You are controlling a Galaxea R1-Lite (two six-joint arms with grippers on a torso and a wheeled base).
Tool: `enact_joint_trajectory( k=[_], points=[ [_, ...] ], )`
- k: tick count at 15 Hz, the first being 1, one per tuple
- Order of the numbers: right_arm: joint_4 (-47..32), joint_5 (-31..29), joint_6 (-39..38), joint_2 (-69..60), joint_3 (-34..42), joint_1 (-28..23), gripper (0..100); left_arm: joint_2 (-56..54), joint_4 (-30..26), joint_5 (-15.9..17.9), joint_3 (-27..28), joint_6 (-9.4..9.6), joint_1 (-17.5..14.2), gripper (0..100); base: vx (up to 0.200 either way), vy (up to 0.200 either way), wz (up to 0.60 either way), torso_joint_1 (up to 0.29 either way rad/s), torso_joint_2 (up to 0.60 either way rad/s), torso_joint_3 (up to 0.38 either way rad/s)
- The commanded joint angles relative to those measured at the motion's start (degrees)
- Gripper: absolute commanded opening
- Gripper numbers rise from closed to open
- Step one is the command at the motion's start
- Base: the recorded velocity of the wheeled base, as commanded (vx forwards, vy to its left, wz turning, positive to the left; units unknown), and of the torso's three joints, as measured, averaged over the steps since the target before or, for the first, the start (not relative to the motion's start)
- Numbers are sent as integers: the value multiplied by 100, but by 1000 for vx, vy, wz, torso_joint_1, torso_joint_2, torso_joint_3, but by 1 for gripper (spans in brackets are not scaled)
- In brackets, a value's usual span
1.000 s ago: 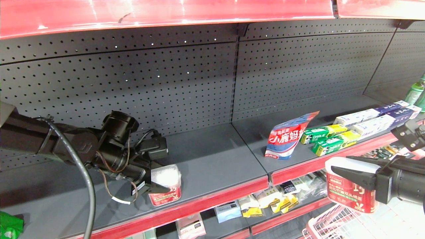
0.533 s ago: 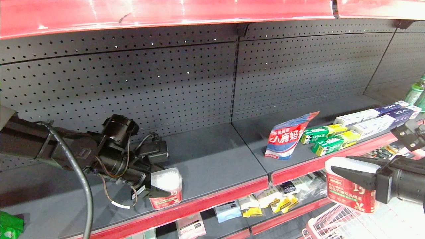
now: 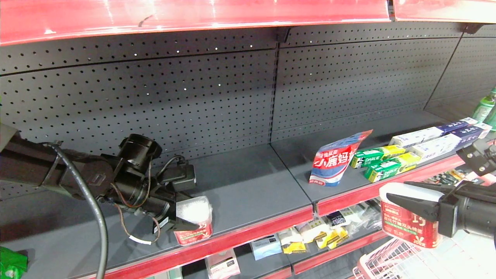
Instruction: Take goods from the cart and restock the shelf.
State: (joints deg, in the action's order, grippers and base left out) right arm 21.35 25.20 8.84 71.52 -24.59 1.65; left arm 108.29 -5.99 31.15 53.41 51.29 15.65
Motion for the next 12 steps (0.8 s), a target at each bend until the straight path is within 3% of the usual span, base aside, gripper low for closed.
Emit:
enact_joint_trajectory(
  k=[1, 9, 10, 12],
  points=[
    [1, 3, 4, 2, -2, 2, 0, 26, 1, -3, 3, 4, -1, 0, 0, 0, 0, 0, 0, 0],
    [1, 3, 4, 2, 15, 2, 0, 8, -8, 67, -32, -5, 8, 0, 0, 0, 0, 0, 0, 0],
    [1, 3, 4, 2, 15, 2, 0, 17, 1, 102, -50, 4, 8, 100, 0, 0, 0, 0, 0, 0],
    [1, 3, 4, 11, 7, 2, 0, -1, 1, 137, -67, -5, 8, 100, 0, 0, 0, 0, 0, 0]
  ],
)
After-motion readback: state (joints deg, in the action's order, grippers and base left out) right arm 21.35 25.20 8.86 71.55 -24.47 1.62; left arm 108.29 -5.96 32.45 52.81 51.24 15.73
